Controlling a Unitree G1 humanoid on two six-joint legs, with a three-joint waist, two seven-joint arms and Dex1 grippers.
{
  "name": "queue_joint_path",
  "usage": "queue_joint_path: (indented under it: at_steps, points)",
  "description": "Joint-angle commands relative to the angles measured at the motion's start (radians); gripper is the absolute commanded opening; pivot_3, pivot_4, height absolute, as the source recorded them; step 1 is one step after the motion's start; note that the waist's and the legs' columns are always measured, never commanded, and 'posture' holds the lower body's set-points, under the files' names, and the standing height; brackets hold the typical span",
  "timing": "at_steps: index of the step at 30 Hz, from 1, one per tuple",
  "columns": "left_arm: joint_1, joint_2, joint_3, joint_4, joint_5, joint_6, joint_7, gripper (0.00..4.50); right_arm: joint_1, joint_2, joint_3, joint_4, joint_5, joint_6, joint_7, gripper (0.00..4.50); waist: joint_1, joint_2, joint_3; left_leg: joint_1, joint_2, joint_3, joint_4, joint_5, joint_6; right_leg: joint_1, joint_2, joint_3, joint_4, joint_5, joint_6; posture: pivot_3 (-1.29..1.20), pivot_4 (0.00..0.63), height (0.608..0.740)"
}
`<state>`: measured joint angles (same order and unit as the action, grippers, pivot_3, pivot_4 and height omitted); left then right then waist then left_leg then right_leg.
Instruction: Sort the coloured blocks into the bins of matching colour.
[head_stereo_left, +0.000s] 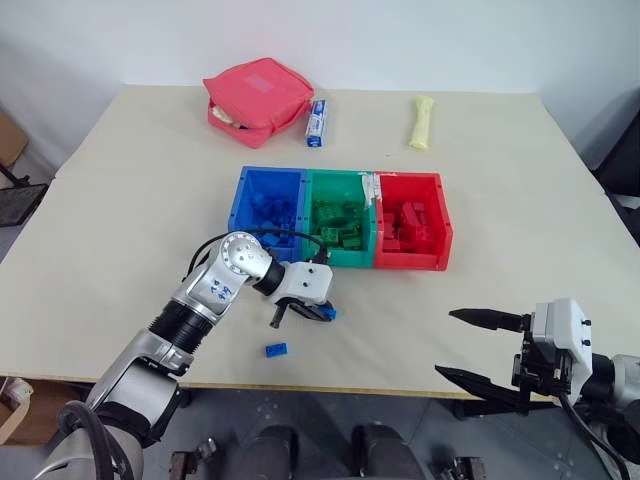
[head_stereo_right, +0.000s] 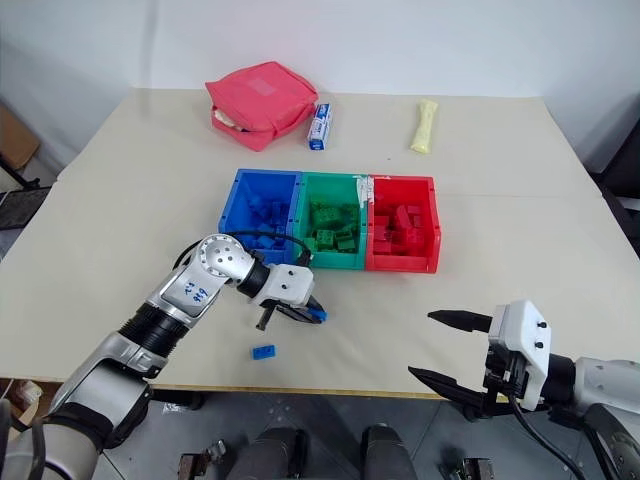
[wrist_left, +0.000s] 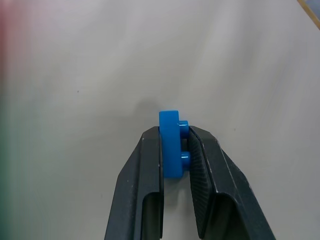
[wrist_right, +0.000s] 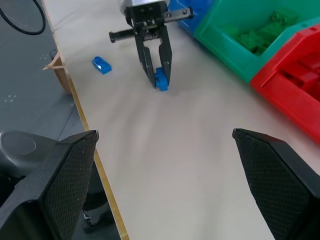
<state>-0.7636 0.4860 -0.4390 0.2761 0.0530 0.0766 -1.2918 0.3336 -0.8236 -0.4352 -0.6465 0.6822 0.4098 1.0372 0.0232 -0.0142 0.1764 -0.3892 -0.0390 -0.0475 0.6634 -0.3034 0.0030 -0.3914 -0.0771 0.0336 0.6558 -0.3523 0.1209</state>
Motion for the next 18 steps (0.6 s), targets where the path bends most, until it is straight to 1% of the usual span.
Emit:
queue_joint_path:
  at_steps: [1,2,5,6,9,11,13,15,16,18]
  points:
    - [0.043,0.036,0.112,-0.118,-0.13,0.165,-0.021,0.36,-0.031,0.047,0.003,-0.012,0.031,-0.035,-0.024,4.5,-0.001,0.0,0.0,0.0,0.0,0.0,0.0,0.0,0.0,0.0,0.0,0.0,0.0,0.0,0.0,0.0,0.15,0.74]
    - [0.052,0.044,0.149,-0.138,-0.164,0.187,-0.019,0.36,-0.044,0.065,0.006,-0.014,0.052,-0.026,-0.045,4.5,-0.002,0.0,0.0,0.0,0.0,0.0,0.0,0.0,0.0,-0.001,0.0,0.0,0.001,0.0,0.0,0.0,0.15,0.74]
    - [0.094,0.043,0.303,-0.24,-0.31,0.338,0.052,0.36,-0.09,0.111,0.013,-0.031,0.103,-0.011,-0.102,4.5,-0.001,0.0,0.0,0.0,0.0,-0.001,0.0,0.0,0.0,-0.001,-0.001,0.0,0.001,0.0,0.0,0.0,0.15,0.74]
    - [0.108,0.038,0.36,-0.281,-0.354,0.414,0.098,0.36,-0.115,0.124,0.022,-0.033,0.109,-0.011,-0.125,4.5,-0.001,0.0,0.0,0.0,0.001,-0.001,0.0,0.0,0.0,-0.001,-0.001,0.0,0.001,0.0,0.0,0.0,0.15,0.74]
    - [0.128,0.003,0.5,-0.345,-0.422,0.54,0.273,0.36,-0.181,0.151,0.058,-0.029,0.082,-0.034,-0.174,4.5,-0.001,0.0,0.0,0.0,0.0,-0.001,0.0,0.0,0.0,-0.001,-0.001,0.0,0.001,0.0,0.0,0.0,0.15,0.74]
    - [0.111,-0.023,0.57,-0.337,-0.424,0.569,0.397,0.36,-0.212,0.168,0.082,-0.023,0.061,-0.055,-0.192,4.5,0.002,0.0,0.0,0.0,0.0,-0.001,0.0,0.0,-0.001,-0.001,-0.001,0.0,0.001,0.0,0.0,0.0,0.15,0.74]
    - [0.071,-0.052,0.632,-0.303,-0.415,0.572,0.529,0.36,-0.224,0.172,0.094,-0.018,0.053,-0.062,-0.193,4.5,0.004,0.0,0.0,0.0,0.0,-0.001,0.001,0.0,-0.001,-0.001,-0.001,-0.001,0.001,0.0,0.0,0.0,0.15,0.74]
    - [0.04,-0.075,0.666,-0.261,-0.415,0.582,0.615,0.36,-0.231,0.17,0.099,-0.009,0.051,-0.062,-0.196,4.5,0.004,-0.001,0.0,-0.001,-0.001,-0.001,0.001,0.0,-0.001,-0.001,-0.001,-0.001,0.001,0.0,0.0,0.0,0.15,0.74]
    - [0.032,-0.079,0.668,-0.241,-0.411,0.579,0.635,0.36,-0.235,0.166,0.103,-0.003,0.046,-0.064,-0.193,4.5,0.004,-0.001,0.0,-0.001,-0.001,-0.001,0.001,0.0,-0.001,-0.001,-0.001,-0.001,0.001,0.0,0.0,0.0,0.15,0.74]
    - [0.032,-0.075,0.644,-0.218,-0.419,0.599,0.623,0.36,-0.249,0.162,0.108,0.012,0.041,-0.066,-0.19,4.5,0.003,-0.001,0.0,0.0,-0.001,-0.001,0.001,0.0,-0.001,-0.001,-0.001,-0.001,0.001,0.0,0.0,0.0,0.15,0.74]
